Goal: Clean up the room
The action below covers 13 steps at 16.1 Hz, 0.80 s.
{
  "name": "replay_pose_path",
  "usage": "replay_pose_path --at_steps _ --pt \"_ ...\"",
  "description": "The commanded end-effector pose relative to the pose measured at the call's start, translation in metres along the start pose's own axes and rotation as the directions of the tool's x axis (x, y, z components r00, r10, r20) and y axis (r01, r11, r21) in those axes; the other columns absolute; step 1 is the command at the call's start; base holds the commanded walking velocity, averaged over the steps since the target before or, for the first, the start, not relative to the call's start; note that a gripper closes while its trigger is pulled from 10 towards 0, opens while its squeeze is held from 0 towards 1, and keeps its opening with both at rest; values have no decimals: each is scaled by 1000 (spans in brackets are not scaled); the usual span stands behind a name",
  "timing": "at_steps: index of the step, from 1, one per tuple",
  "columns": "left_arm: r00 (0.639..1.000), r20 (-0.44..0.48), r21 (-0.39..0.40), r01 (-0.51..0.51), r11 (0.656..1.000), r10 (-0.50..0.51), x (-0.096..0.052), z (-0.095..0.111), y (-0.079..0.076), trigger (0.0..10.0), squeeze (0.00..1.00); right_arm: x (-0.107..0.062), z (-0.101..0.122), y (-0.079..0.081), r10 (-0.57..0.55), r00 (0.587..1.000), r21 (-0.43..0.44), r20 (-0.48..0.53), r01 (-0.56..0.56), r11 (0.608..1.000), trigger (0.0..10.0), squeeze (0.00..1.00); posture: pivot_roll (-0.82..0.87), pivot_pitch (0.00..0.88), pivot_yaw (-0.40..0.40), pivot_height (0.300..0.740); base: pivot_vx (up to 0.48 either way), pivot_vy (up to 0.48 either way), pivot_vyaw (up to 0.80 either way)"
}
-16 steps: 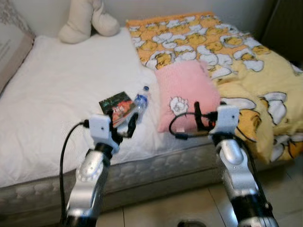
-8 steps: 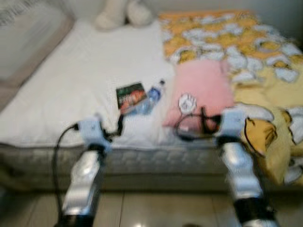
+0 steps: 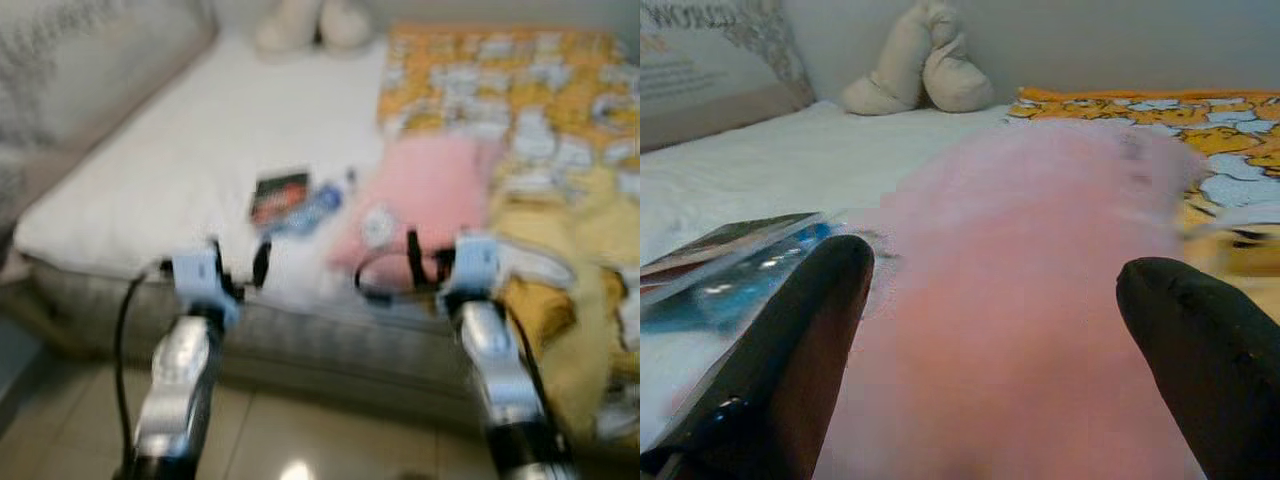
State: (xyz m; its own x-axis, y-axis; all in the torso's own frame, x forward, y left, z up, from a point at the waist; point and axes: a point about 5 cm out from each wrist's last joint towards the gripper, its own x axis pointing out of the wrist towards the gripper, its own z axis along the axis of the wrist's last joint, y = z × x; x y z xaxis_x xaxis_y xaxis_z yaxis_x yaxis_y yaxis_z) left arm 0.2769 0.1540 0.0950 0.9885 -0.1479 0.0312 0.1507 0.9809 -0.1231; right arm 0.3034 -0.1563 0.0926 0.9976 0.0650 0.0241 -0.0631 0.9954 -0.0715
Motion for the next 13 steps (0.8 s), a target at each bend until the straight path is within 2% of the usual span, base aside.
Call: replay_pose_path --at_steps 1,2,7,9,13 --pt "999 -6 8 38 999 -38 2 0 -6 10000 0 0 5 -5 -13 1000 7 21 13 1000 10000 0 -157 0 111 740 0 0 -763" --pt "999 0 23 52 998 -52 2 0 -6 10000 0 0 4 -6 -13 1000 2 18 13 1000 10000 0 -158 0 113 740 0 0 -763" --pt "997 -4 40 74 996 -74 5 1 -6 10000 0 0 4 -6 -9 1000 -11 21 9 1000 10000 0 -160 0 116 740 0 459 -761" --pt "997 -8 47 79 996 -78 5 0 -6 10000 0 -1 5 -6 2 999 -13 33 -2 1000 10000 0 -161 0 116 740 0 0 -763" --pt "998 5 49 62 997 -62 6 2 -8 10000 0 2 5 -5 13 1000 -20 23 -13 1000 10000 0 -161 0 115 740 0 0 0"
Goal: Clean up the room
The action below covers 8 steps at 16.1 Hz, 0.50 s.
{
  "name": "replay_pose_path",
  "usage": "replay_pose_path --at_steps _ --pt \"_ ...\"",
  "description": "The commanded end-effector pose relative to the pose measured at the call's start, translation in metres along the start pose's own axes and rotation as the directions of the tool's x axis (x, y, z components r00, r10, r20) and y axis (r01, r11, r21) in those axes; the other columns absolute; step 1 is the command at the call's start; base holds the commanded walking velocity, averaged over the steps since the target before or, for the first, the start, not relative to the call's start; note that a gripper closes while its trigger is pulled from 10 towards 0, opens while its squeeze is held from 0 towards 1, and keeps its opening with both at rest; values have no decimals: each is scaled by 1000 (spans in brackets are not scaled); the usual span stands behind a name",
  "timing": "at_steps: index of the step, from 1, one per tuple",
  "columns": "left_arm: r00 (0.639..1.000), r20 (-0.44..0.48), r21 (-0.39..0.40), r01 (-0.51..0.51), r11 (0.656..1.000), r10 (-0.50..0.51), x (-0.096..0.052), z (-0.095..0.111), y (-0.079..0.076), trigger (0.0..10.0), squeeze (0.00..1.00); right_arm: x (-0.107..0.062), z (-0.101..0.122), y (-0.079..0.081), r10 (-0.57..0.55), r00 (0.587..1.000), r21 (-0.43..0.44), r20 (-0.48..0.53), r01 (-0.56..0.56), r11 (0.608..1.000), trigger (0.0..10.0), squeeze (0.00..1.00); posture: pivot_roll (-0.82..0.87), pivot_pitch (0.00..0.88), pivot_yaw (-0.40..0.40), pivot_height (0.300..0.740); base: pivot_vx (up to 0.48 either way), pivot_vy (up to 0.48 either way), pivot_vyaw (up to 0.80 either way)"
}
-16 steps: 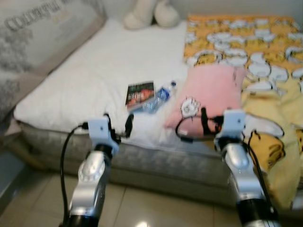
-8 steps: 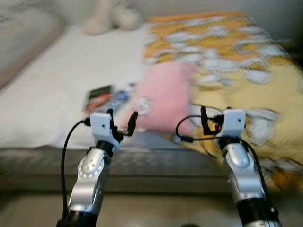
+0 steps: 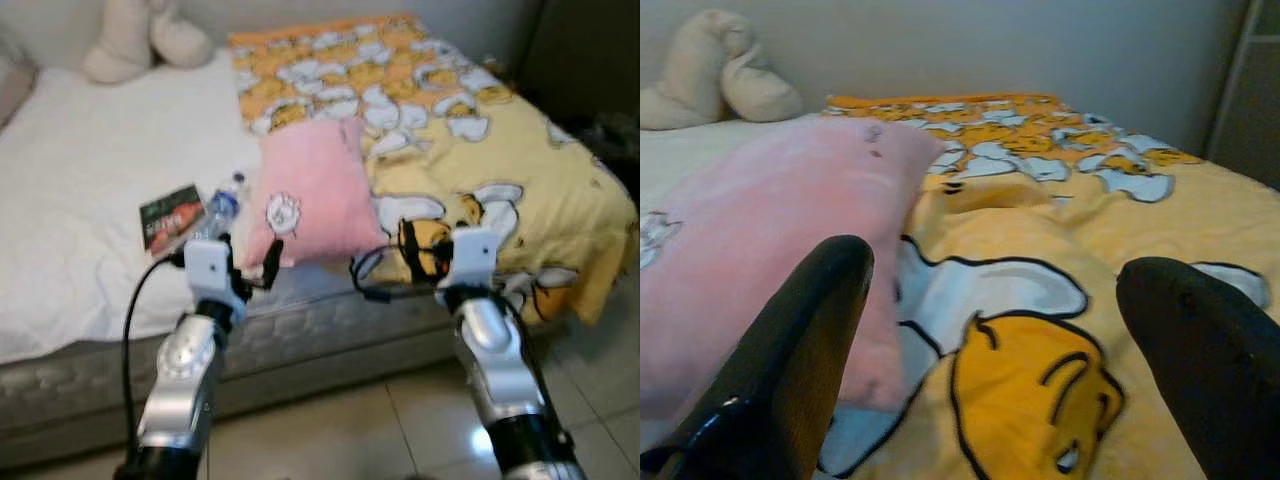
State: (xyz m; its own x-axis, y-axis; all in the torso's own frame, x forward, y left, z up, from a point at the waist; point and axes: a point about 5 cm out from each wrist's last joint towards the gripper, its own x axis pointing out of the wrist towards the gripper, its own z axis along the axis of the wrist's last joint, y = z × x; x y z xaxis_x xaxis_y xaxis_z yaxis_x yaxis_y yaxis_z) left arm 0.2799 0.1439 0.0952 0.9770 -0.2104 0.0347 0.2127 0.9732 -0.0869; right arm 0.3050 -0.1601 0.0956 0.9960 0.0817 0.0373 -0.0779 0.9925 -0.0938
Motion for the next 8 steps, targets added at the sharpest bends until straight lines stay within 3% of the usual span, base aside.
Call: replay_pose_path --at_steps 1,6,8 --pt "999 19 24 -34 999 34 1 4 2 10000 0 2 3 -2 -6 1000 9 10 6 1000 10000 0 -160 0 113 740 334 0 0" --pt "998 15 39 -67 997 67 1 4 1 10000 0 4 3 -3 -6 1000 12 4 6 1000 10000 0 -158 0 113 740 416 0 0" --pt "993 -1 -39 -117 992 118 2 2 6 10000 0 6 4 -3 -8 1000 21 4 8 1000 10000 0 -157 0 113 740 426 0 0"
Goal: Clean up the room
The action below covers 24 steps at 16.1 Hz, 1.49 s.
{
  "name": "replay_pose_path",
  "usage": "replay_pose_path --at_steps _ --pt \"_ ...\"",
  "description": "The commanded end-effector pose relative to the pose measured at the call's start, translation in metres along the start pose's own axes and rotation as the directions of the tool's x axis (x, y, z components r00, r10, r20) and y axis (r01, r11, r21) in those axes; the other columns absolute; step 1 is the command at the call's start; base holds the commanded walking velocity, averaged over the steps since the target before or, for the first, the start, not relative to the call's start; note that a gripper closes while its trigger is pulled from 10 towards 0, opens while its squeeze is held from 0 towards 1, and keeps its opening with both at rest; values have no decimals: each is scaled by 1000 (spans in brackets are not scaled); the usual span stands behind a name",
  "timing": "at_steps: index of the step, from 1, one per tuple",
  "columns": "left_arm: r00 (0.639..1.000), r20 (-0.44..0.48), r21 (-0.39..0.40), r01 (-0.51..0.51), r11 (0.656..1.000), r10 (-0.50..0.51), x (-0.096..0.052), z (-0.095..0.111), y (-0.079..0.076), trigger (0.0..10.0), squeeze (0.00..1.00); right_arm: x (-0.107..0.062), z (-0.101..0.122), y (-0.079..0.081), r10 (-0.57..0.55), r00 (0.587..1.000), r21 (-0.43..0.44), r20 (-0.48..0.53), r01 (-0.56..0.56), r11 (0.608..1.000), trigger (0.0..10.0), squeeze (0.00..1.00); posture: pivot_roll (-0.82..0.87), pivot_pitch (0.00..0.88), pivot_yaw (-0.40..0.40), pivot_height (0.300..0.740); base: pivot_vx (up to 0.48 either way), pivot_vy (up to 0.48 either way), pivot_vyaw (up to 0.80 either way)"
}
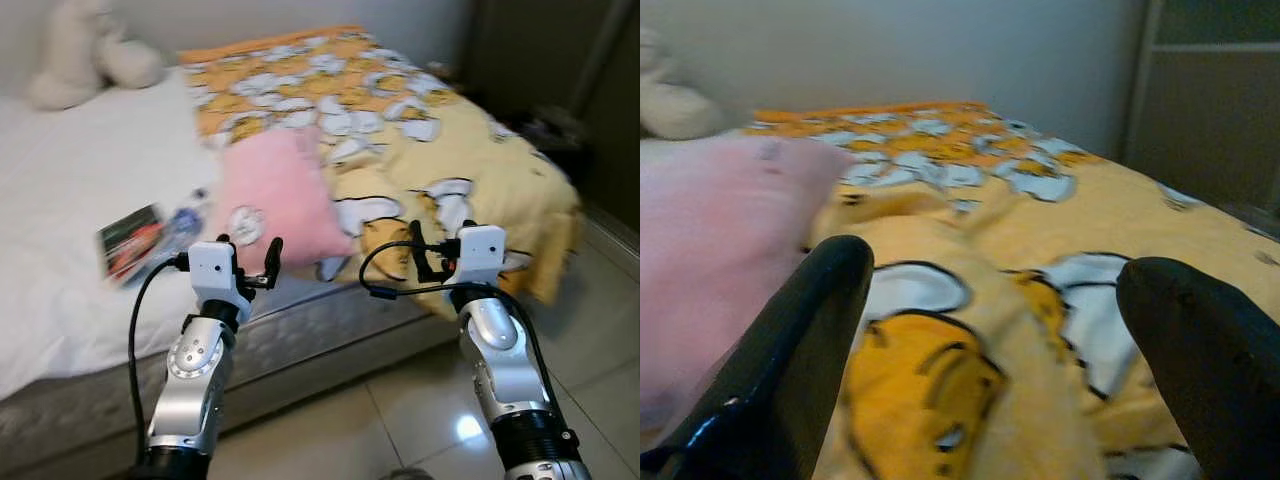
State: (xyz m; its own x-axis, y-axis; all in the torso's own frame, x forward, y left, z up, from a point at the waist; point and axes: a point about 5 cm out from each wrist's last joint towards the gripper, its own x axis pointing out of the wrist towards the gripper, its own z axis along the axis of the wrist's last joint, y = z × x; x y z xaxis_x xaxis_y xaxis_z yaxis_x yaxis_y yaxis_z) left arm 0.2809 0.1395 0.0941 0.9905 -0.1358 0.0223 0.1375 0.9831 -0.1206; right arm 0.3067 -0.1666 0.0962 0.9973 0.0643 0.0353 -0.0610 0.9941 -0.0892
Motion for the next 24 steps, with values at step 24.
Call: replay_pose_path --at_steps 24 --pt "1000 0 80 -15 997 15 7 9 5 10000 0 10 6 1 2 1000 34 5 -2 999 10000 0 -160 0 125 740 166 27 0"
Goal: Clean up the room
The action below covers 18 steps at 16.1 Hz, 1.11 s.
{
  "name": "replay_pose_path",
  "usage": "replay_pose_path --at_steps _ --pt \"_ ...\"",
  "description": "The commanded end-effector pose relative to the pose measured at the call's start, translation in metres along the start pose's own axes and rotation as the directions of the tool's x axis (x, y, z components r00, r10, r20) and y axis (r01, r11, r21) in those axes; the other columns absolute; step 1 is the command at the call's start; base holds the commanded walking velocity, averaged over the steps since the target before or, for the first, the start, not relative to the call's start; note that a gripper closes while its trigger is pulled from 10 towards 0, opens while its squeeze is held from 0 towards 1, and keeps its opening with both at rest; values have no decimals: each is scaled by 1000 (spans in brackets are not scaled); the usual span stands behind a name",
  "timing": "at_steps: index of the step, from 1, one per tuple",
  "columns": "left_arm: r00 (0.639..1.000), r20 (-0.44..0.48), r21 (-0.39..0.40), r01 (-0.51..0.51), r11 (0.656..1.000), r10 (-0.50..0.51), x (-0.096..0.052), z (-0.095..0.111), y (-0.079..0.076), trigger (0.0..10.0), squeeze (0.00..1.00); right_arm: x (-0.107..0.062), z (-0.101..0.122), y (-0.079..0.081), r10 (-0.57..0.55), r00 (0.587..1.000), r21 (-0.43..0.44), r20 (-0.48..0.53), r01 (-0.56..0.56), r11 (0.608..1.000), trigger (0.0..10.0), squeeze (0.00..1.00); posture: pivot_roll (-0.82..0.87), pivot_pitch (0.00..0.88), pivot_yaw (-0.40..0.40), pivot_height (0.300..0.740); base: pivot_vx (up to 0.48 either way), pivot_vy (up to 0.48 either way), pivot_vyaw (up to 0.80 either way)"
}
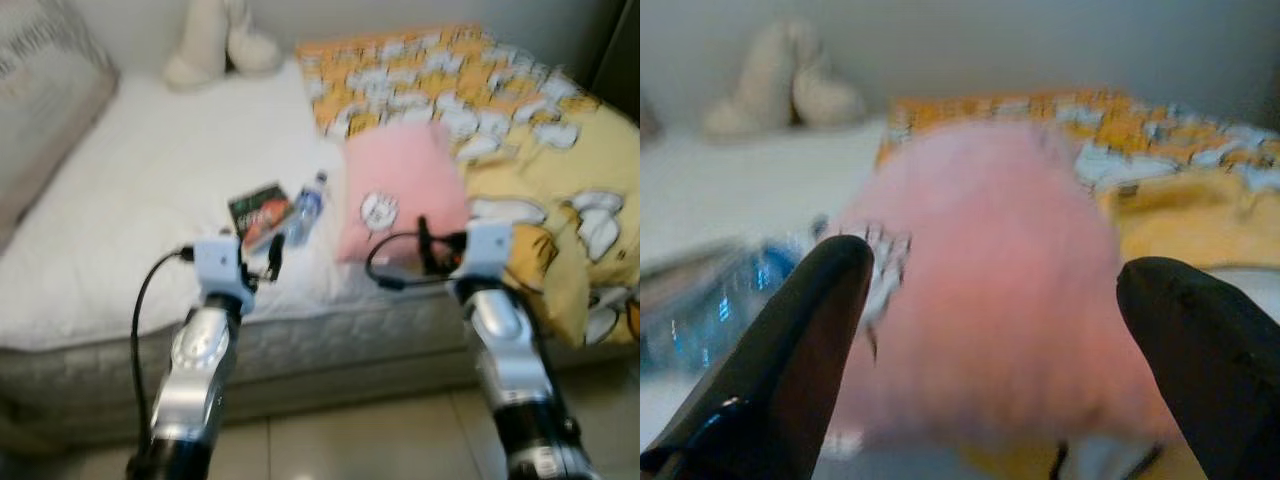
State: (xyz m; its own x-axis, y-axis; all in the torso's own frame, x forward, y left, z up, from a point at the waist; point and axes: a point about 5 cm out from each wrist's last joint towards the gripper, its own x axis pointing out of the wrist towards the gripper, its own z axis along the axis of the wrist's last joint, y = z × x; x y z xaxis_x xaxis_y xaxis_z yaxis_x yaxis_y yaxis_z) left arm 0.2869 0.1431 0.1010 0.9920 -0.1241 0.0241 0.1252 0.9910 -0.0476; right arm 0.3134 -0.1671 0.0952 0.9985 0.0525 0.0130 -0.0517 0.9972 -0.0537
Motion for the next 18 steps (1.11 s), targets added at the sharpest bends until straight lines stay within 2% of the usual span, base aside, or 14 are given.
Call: replay_pose_path --at_steps 1,7,12,13,15,16,18 --pt "1000 -3 8 -4 1000 4 2 1 1 10000 0 3 7 2 13 1000 -2 27 -13 1000 10000 0 -161 0 126 740 382 -285 0" --pt "1000 4 36 20 999 -20 2 3 -2 10000 0 3 9 4 25 999 -13 37 -24 1000 10000 0 -160 0 127 740 384 -284 0" --pt "1000 9 19 10 1000 -11 4 4 -1 10000 0 13 29 -3 19 996 -30 91 -17 999 10000 0 -162 0 124 740 400 -169 0" --pt "1000 30 5 2 1000 -2 4 6 -1 10000 0 17 33 -4 21 996 -15 89 -20 1000 10000 0 -161 0 123 740 480 0 0" --pt "997 38 28 -67 997 66 4 8 8 10000 0 26 34 -1 56 998 138 -5 -55 989 10000 0 -159 0 125 740 232 0 0" --pt "998 37 20 -56 998 55 4 8 7 10000 0 31 44 3 113 993 108 12 -114 988 10000 0 -157 0 124 740 0 0 0" --pt "998 19 4 -62 998 62 3 6 8 10000 0 35 53 6 158 987 95 38 -161 982 10000 0 -152 0 123 740 0 0 0"
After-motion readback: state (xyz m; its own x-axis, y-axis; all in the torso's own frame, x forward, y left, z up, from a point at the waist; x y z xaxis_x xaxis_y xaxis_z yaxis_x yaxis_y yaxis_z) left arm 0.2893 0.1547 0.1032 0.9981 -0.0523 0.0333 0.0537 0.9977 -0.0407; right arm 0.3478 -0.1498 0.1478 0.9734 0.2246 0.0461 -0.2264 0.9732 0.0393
